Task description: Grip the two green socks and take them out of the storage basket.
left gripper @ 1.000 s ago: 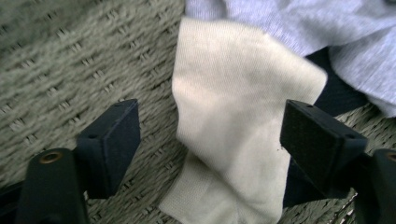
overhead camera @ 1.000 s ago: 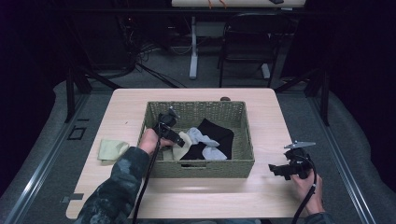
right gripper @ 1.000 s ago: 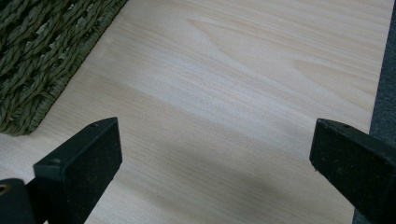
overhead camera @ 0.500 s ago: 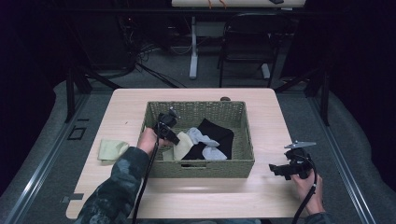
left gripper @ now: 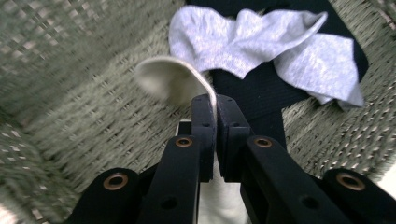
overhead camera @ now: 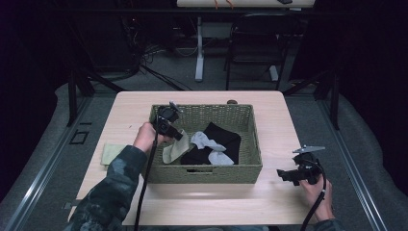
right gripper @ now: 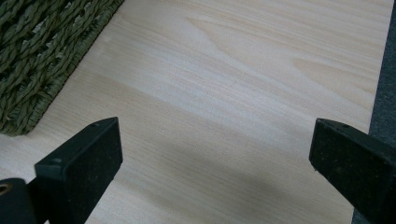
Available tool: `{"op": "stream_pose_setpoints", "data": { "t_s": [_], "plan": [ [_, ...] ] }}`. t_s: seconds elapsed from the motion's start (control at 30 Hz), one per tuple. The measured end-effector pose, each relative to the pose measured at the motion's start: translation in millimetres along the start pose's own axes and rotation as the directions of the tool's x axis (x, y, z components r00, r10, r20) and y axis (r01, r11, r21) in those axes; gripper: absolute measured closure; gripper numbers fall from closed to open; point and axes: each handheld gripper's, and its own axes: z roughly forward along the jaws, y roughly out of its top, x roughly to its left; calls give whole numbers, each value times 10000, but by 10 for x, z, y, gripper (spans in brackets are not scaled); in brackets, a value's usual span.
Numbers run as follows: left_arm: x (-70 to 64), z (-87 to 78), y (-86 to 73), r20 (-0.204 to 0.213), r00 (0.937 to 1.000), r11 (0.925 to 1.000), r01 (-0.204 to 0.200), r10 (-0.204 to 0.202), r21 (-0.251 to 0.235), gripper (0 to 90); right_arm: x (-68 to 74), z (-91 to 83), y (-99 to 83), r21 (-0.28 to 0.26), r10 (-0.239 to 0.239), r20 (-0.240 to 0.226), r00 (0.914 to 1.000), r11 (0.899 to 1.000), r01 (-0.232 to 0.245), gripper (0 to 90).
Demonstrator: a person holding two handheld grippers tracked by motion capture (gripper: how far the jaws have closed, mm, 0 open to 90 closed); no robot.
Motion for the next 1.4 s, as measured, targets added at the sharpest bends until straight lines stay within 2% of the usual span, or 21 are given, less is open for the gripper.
{"op": "stream_pose_setpoints", "data": {
  "t_s": [0.33, 0.77, 0.87, 0.93, 0.97, 1.0, 1.07, 1.1, 1.23, 1.33, 1.4],
  "plan": [
    [-71, -383, 143, -327, 9982, 9981, -506, 495, -346, 872, 0, 1, 0, 47, -15, 4, 10000, 10000, 15, 21],
    [-96, -802, 282, -734, 9948, 9951, -757, 709, -640, 872, -3, 7, 0, 39, -13, -30, 10000, 10000, 13, 21],
    [-98, -915, 313, -874, 9937, 9938, -772, 702, -797, 872, -3, 7, 0, 55, -18, -28, 10000, 10000, 18, 21],
    [-93, -1046, 345, -1042, 9921, 9922, -794, 693, -964, 872, -2, 6, 0, 59, -17, -18, 10000, 10000, 17, 21],
    [-93, -1046, 345, -1042, 9921, 9922, -794, 693, -964, 872, -2, 6, 0, 59, -17, -18, 10000, 10000, 17, 21],
    [-80, -1141, 361, -1176, 9908, 9909, -804, 676, -1075, 872, -2, 6, 0, 64, -22, -18, 10000, 10000, 22, 21],
    [-72, -1189, 366, -1236, 9902, 9905, -792, 652, -1120, 872, -2, 7, 0, 63, -24, -20, 10000, 10000, 24, 21],
    [-57, -1283, 367, -1356, 9891, 9901, -741, 577, -1196, 872, -2, 5, 0, 63, -22, -20, 10000, 10000, 22, 21],
    [-31, -1413, 350, -1513, 9873, 9883, -693, 484, -1362, 872, -1, 5, 0, 67, -24, -25, 10000, 10000, 24, 21],
    [34, -1590, 296, -1771, 9838, 9873, -552, 283, -1491, 872, -1, 6, 2, 89, -47, -44, 10000, 9999, 47, 21],
    [60, -1626, 276, -1795, 9835, 9871, -486, 207, -1525, 872, 0, 6, 2, 83, -44, -53, 10000, 10000, 44, 21]
  ]
}}
